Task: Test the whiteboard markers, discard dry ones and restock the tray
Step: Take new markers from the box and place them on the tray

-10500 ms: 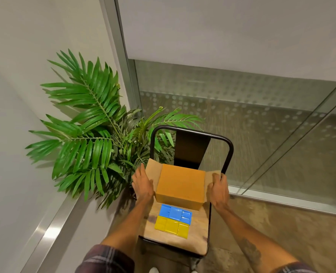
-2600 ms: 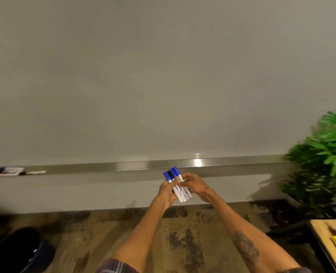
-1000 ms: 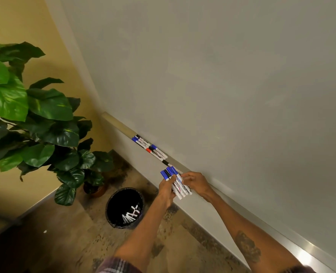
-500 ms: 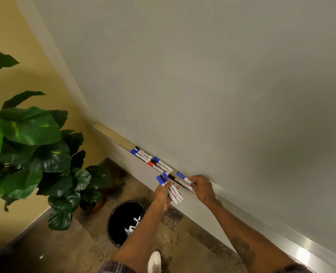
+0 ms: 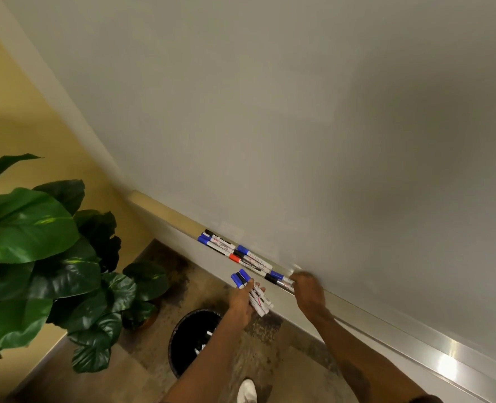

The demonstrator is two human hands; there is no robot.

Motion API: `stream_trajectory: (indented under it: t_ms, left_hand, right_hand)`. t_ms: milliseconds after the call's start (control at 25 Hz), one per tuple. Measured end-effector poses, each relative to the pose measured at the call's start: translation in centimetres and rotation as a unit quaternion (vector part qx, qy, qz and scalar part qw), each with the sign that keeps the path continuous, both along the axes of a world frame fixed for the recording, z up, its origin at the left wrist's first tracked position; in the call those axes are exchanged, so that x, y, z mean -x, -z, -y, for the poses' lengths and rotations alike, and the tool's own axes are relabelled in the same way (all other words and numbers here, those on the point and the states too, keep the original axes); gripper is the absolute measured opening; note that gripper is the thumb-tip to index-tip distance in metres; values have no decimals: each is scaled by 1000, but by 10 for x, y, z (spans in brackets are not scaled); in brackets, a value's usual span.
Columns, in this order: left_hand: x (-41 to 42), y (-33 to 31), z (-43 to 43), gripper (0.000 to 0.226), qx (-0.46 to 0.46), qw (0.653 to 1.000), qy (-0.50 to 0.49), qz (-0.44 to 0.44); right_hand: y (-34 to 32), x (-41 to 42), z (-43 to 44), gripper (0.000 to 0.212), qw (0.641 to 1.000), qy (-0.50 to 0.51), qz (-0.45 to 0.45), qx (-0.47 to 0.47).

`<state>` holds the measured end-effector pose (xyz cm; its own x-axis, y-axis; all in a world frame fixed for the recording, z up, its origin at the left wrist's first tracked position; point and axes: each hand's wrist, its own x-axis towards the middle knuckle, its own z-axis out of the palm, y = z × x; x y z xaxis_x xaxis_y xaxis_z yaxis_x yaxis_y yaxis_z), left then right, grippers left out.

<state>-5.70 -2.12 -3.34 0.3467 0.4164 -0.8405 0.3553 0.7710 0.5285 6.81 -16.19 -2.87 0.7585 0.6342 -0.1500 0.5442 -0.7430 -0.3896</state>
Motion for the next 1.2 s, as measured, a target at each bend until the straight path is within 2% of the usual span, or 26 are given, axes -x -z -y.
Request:
stream_trajectory:
  t_ms: [160,560,640,760,840,960,1040,1200]
  left_hand:
    - [3,4,-6,22,-12,999,37,-27]
    - [-3,1,18,19,-12,1000,17,-9]
    - [-8,-3,25,22,-10,1000,9,-3]
    - [-21,-11,36,24,4,1000,-6,25]
    - [-29,-17,42,21,10,999,-6,42]
    - [-35,-23,46,22,22,998,-8,61]
    - [-36,-23,48,25,20,998,-2,66]
    - [-28,-15,45,29,17,998,-10,66]
  right_hand:
    - [11,1,-7,19,1000,21,-11,-7]
    - [15,3,-7,25,1000,6,5,-8]
    - [9,1,-4,22,997,9,-43,-58]
    - [-3,1,3,24,975,-43,-174,-129]
    - [-9,1,11,23,967,-74,-189,-155]
    - [-13,-5,20,18,966,-89,-171,-174]
    - [-14,-8,20,17,978,-69,-128,-151]
    - [-9,-9,11,21,999,-32,22,10]
